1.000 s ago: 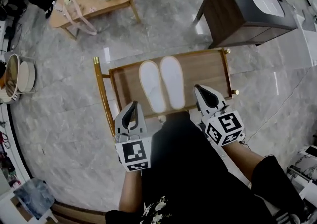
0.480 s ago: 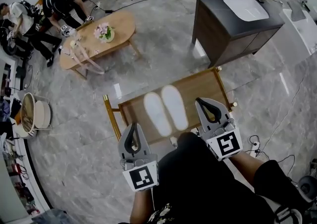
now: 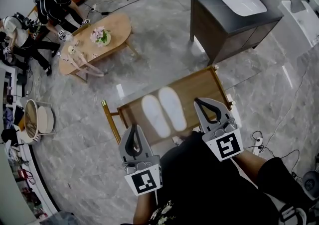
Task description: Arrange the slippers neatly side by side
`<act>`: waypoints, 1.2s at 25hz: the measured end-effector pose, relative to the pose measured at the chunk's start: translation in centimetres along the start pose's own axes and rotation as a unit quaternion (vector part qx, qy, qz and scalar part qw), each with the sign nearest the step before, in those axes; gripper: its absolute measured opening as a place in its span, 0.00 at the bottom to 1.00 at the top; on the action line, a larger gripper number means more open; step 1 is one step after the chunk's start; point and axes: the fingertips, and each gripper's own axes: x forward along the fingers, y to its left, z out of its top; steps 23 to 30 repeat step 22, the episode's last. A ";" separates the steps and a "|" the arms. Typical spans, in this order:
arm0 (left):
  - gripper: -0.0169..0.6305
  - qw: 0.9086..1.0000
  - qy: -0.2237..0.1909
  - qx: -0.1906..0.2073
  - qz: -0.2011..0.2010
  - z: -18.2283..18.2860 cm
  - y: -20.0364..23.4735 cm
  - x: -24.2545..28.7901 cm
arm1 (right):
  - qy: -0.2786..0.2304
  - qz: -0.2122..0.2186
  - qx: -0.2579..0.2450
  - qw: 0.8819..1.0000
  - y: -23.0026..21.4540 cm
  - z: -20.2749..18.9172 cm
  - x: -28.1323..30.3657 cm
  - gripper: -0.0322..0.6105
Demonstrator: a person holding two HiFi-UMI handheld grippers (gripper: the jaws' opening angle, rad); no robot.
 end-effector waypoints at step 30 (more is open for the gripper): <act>0.04 0.998 0.044 0.013 0.031 -0.5 -1.1 1.8 | -0.020 0.087 -0.022 0.996 0.5 1.1 2.8 0.05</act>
